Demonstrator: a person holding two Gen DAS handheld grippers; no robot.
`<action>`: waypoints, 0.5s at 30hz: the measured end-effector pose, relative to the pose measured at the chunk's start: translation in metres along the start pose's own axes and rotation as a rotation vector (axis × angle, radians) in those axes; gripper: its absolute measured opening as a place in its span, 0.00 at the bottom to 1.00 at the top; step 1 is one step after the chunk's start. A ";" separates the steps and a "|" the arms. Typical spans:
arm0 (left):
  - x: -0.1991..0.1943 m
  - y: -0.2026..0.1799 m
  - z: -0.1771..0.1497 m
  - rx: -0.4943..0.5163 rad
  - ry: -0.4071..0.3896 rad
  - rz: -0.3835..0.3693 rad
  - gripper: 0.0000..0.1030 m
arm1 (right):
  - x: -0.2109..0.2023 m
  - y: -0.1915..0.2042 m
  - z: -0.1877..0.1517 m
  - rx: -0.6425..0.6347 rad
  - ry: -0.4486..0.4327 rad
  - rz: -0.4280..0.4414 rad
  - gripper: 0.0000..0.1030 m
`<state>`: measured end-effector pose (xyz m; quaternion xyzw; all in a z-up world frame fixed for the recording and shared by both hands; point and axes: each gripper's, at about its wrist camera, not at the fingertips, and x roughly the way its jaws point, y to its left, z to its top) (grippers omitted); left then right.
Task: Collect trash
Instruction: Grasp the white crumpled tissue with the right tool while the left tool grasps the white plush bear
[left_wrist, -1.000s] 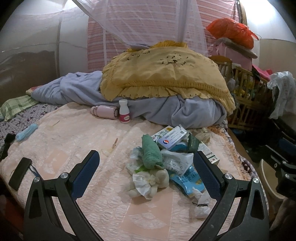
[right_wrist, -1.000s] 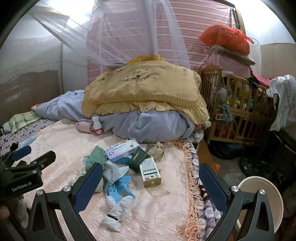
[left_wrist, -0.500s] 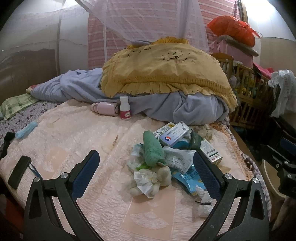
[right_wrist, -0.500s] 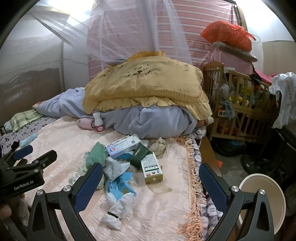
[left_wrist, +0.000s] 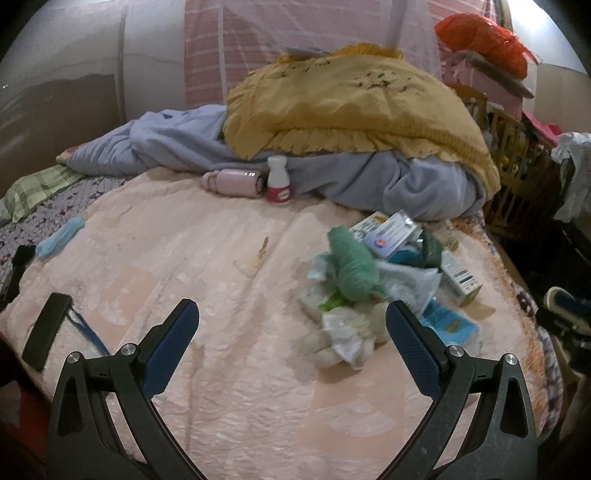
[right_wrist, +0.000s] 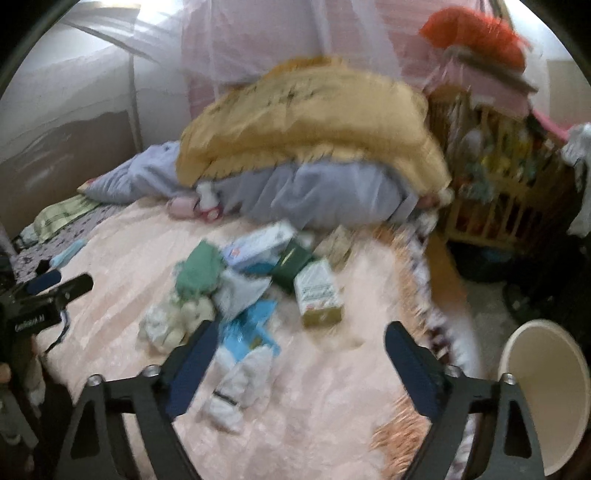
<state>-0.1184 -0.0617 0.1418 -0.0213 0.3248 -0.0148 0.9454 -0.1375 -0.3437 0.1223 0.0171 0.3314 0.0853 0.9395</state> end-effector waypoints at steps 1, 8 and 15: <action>0.003 0.003 -0.002 0.001 0.012 -0.004 0.98 | 0.006 0.000 -0.004 0.012 0.022 0.028 0.79; 0.027 -0.004 -0.012 0.029 0.084 -0.055 0.98 | 0.064 0.029 -0.042 0.009 0.196 0.182 0.49; 0.081 -0.037 -0.016 0.116 0.169 -0.115 0.98 | 0.079 0.026 -0.053 0.034 0.240 0.251 0.27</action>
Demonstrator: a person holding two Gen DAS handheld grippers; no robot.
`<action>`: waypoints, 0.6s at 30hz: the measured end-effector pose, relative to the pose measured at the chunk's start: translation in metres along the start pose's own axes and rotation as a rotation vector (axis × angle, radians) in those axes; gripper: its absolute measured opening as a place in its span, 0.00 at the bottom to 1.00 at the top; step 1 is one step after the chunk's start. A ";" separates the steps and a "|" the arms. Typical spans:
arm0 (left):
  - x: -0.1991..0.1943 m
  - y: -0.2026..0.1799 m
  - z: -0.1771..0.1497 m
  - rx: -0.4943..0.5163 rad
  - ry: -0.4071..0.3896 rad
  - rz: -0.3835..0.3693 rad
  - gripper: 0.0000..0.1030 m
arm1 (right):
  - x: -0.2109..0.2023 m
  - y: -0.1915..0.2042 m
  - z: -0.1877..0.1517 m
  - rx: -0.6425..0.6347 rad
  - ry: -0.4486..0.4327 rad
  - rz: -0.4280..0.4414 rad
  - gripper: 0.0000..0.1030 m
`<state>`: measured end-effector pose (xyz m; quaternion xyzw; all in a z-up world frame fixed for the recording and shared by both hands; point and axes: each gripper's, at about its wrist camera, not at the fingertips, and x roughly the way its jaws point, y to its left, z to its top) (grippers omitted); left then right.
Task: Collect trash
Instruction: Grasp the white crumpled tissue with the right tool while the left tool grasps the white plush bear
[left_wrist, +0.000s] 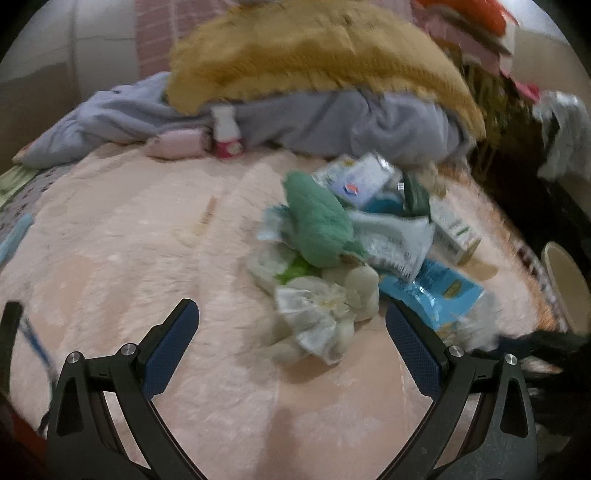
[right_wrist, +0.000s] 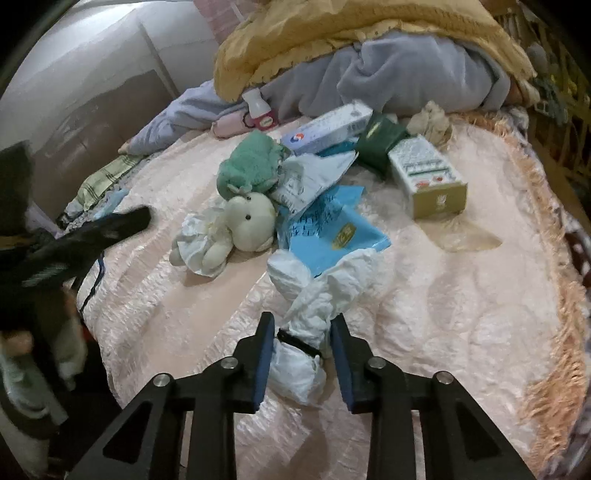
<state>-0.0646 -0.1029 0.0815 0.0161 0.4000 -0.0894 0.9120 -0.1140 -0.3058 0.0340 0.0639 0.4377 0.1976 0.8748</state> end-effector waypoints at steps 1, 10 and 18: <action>0.014 -0.004 0.001 0.018 0.032 -0.008 0.98 | -0.005 -0.001 0.001 -0.007 -0.009 -0.010 0.27; 0.045 -0.012 -0.006 0.025 0.172 -0.095 0.39 | -0.056 -0.031 0.002 0.039 -0.091 -0.044 0.27; -0.013 -0.021 -0.001 -0.014 0.126 -0.225 0.08 | -0.082 -0.039 0.003 0.063 -0.146 -0.023 0.27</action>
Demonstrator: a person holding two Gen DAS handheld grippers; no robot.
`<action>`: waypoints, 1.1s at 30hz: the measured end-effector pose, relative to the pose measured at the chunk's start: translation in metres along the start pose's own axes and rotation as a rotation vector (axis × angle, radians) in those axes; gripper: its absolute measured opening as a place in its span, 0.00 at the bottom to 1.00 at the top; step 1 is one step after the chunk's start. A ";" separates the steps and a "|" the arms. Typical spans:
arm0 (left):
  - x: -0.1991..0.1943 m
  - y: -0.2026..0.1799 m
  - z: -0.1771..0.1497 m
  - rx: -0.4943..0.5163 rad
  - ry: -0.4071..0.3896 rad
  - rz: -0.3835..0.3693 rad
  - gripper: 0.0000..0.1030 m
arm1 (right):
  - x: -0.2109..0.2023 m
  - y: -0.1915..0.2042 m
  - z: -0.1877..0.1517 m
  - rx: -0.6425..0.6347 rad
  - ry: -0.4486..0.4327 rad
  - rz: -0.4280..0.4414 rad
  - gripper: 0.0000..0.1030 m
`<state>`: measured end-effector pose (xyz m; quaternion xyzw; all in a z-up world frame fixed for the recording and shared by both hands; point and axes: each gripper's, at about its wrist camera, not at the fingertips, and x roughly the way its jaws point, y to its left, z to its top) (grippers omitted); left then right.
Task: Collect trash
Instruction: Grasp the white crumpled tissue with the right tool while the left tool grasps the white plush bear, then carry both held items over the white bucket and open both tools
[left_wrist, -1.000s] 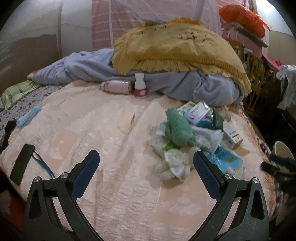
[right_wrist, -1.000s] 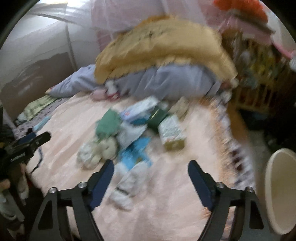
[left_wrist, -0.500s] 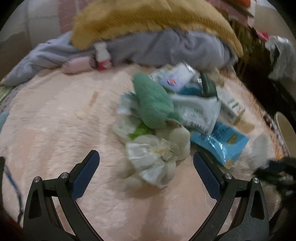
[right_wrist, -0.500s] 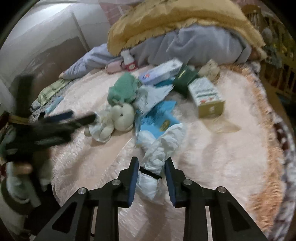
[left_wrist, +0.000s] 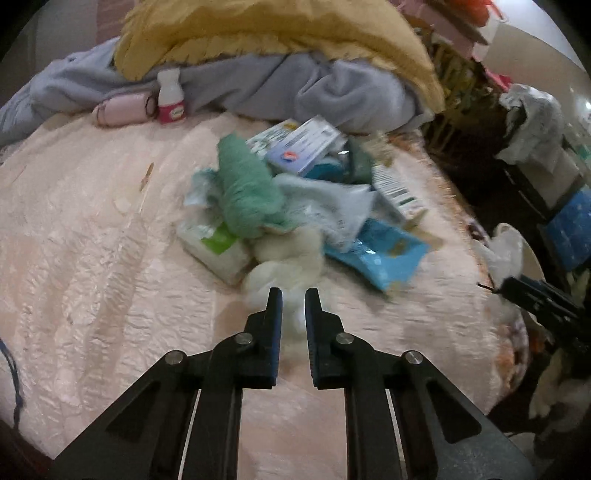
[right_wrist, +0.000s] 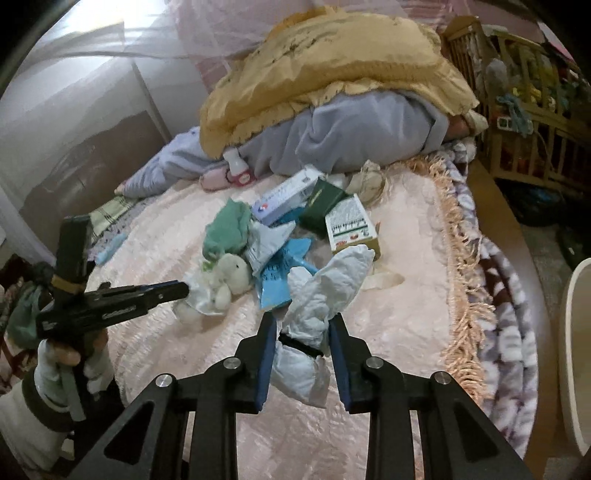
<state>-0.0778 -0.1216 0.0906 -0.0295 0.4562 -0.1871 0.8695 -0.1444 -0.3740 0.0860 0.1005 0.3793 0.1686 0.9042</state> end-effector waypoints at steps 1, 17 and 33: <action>-0.006 -0.003 0.000 -0.008 0.000 -0.034 0.07 | -0.004 0.000 0.001 0.001 -0.008 0.000 0.27; 0.033 0.006 -0.011 -0.039 0.008 0.105 0.66 | -0.028 -0.012 -0.007 0.021 -0.025 0.004 0.27; -0.014 -0.046 -0.005 -0.006 0.005 -0.169 0.25 | -0.049 -0.034 0.000 0.052 -0.068 -0.032 0.27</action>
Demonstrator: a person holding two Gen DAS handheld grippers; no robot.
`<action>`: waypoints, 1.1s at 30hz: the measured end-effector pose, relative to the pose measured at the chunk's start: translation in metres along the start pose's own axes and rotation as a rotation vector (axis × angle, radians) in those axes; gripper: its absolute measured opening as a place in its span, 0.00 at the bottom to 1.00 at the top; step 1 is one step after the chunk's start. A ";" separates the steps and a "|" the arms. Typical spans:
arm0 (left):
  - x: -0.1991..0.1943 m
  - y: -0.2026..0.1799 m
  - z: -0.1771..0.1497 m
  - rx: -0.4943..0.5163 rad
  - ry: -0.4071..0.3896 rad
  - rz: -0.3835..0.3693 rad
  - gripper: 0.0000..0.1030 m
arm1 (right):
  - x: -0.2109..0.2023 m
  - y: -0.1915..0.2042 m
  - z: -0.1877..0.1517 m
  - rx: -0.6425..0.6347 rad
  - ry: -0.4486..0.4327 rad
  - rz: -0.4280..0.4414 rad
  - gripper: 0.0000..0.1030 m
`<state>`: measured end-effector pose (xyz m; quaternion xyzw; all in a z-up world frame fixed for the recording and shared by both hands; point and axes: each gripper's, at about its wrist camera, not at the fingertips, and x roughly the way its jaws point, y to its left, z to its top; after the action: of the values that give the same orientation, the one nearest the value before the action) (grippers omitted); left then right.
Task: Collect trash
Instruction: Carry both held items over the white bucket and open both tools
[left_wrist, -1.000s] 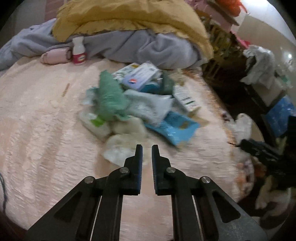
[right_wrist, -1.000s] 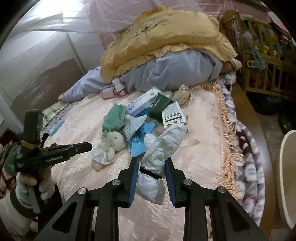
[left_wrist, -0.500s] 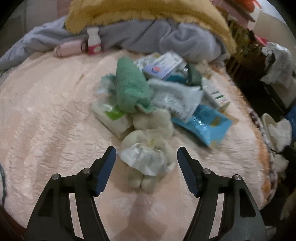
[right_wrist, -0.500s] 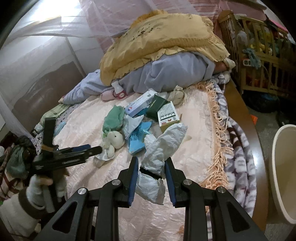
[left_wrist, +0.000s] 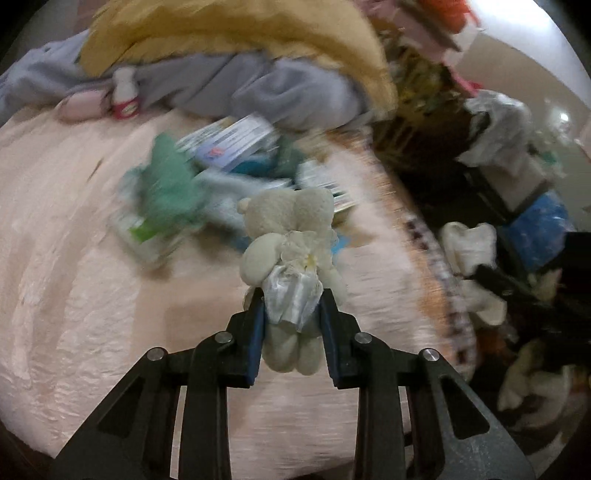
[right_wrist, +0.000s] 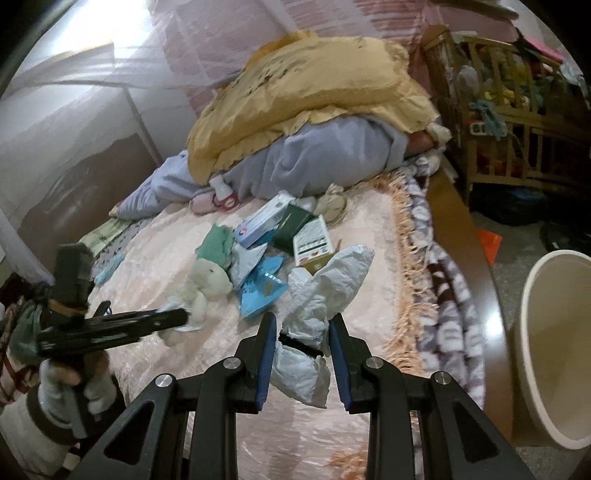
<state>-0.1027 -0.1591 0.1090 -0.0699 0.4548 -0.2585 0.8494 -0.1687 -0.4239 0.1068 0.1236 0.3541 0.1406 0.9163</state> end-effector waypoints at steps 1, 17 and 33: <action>-0.001 -0.010 0.003 0.014 -0.005 -0.016 0.25 | -0.003 -0.002 0.001 0.003 -0.005 -0.005 0.27; 0.081 -0.203 0.032 0.251 0.073 -0.244 0.25 | -0.070 -0.132 -0.016 0.241 -0.080 -0.253 0.27; 0.152 -0.280 0.029 0.273 0.150 -0.348 0.52 | -0.104 -0.232 -0.041 0.497 -0.127 -0.390 0.46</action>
<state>-0.1157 -0.4786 0.1131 -0.0121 0.4585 -0.4648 0.7574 -0.2311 -0.6707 0.0652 0.2820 0.3367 -0.1364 0.8880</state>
